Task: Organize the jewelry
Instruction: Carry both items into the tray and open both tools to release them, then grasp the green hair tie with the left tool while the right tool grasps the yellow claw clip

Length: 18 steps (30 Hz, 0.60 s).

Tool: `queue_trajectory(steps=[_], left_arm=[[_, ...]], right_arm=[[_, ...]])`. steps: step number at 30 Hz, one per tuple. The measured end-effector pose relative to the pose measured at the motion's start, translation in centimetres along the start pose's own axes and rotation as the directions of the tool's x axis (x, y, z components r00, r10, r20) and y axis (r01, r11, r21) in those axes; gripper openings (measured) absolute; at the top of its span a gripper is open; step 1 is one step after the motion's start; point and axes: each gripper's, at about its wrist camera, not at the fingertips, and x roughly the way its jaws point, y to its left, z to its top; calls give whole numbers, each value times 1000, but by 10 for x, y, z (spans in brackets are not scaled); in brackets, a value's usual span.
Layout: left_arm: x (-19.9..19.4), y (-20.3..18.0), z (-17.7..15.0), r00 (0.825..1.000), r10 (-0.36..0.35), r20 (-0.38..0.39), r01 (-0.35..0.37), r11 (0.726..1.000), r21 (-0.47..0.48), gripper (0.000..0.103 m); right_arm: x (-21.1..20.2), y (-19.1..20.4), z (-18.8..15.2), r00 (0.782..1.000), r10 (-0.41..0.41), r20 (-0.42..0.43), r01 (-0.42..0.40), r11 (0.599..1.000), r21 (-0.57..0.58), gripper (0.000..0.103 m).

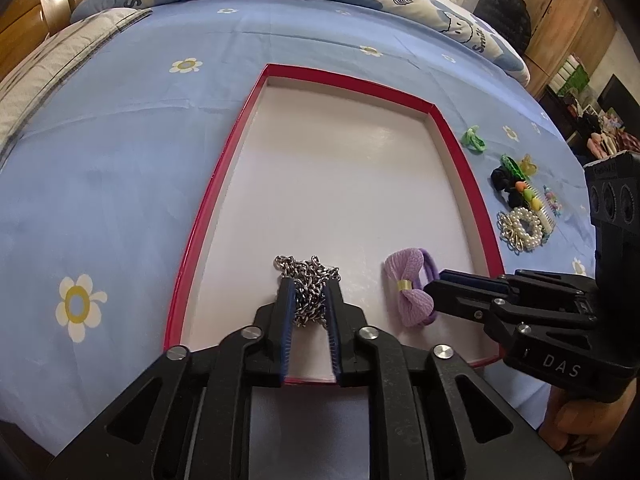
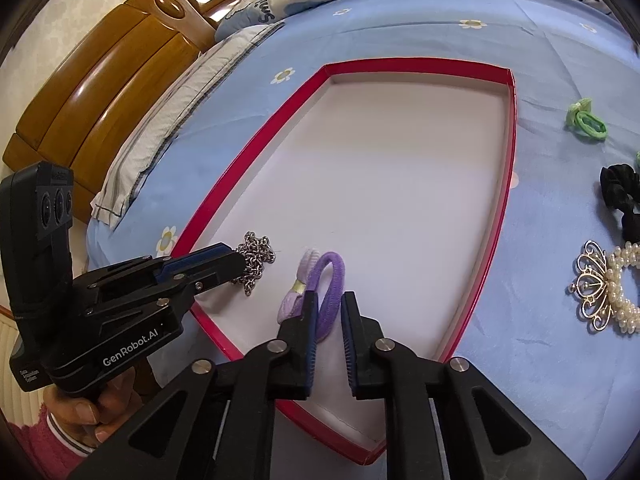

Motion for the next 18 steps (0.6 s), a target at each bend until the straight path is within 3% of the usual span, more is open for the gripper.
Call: queue_trajectory(steps=[3,6,8,12,18], left_arm=[[-6,0,2,1000,1,13,-1,1000,-5,22],[-15,-2,5,1000,-5,30,6,1000,-13,30],[-21,-4,6,999,-5,41,5,1000,-14,42],[-31,-16,8,998,-25,56,25,1000,-5,44],[-33,-52,9,996,-69,50,66,996,51,52]], right_arm=[[-3,1,1,1000,7,11,-7,1000,2,32],[-12,0,0,999,15,30,-16,1000,12,32],[-23,-2,-3,998,21,53,-22,999,22,33],[-56,-16,-15,992,17,128,-28,996,81,54],[-108,-64,-40,974,-61,220,7,971,239,62]])
